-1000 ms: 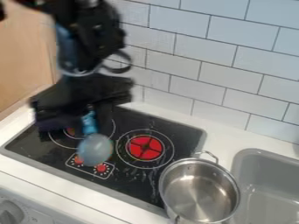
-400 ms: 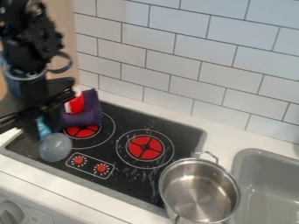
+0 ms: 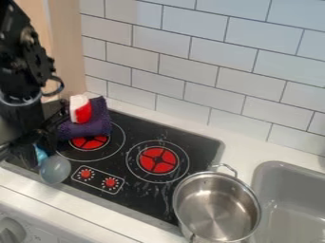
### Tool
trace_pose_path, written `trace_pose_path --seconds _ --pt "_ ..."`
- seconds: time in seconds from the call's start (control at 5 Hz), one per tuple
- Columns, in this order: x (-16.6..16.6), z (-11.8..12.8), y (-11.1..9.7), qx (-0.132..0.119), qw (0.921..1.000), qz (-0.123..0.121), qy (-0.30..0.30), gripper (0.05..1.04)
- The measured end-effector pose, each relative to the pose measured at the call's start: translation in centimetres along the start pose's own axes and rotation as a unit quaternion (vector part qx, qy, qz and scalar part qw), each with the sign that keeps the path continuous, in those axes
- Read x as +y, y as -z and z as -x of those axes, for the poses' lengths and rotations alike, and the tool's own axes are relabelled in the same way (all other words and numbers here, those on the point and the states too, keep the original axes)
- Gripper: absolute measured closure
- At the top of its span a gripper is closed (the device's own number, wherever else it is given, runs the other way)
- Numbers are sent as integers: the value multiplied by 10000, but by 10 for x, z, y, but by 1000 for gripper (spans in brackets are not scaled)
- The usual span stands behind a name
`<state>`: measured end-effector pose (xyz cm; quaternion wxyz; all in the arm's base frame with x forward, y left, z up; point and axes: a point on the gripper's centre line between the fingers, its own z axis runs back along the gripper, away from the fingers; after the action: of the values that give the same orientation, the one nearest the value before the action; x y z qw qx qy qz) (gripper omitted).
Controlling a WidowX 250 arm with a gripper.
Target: Moved the an object to the left side of the burner
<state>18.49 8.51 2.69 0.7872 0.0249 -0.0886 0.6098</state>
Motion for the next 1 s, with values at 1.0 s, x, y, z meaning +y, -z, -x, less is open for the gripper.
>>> trace_pose_path --seconds 1.0 --pt "-24 -14 29 274 9996 51 -47 466"
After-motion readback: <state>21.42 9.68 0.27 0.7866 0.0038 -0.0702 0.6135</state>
